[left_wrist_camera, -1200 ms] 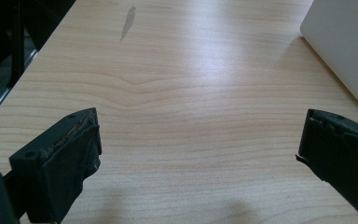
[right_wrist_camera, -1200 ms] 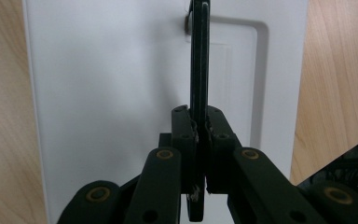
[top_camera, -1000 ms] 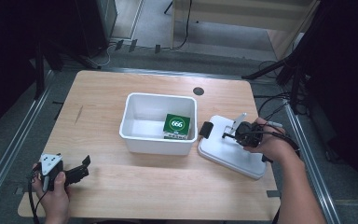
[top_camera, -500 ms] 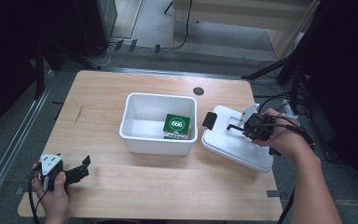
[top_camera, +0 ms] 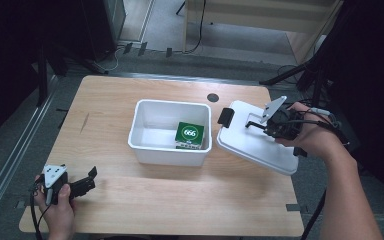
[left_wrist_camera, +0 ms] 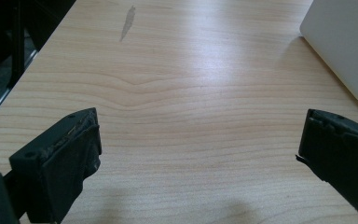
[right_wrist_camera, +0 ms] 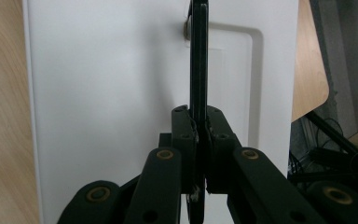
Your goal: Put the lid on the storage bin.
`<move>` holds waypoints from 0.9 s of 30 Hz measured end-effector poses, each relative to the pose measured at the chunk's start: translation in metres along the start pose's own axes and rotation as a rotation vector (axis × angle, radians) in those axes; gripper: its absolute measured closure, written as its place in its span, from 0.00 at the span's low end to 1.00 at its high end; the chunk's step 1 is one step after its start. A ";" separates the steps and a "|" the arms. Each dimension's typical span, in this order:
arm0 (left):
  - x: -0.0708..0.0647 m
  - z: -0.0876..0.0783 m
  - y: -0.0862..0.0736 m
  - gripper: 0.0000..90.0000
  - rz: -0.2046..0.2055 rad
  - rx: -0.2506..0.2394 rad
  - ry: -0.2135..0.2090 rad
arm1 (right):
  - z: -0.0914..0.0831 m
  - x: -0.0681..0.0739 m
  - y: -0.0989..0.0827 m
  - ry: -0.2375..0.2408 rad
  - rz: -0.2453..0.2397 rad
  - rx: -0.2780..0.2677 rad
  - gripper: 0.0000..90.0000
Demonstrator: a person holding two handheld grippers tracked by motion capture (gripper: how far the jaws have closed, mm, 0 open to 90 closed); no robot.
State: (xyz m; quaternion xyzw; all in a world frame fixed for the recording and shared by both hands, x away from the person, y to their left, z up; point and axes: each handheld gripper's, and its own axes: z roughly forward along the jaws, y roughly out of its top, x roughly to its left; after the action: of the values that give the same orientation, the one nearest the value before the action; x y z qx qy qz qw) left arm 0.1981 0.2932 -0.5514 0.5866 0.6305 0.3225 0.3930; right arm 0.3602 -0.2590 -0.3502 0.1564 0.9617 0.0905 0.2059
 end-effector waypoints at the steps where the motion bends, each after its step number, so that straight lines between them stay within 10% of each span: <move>1: 0.000 0.000 0.000 0.00 0.002 0.000 0.001 | -0.002 -0.001 0.002 -0.004 -0.010 -0.004 0.95; 27: 0.000 0.000 0.000 0.00 0.002 0.001 -0.002 | -0.008 0.010 0.088 0.023 -0.132 -0.062 0.95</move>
State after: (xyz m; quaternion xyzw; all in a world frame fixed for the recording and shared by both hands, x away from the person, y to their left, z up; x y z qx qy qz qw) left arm 0.1980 0.2935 -0.5513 0.5878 0.6297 0.3221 0.3928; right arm 0.3713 -0.1745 -0.3257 0.0852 0.9690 0.1085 0.2052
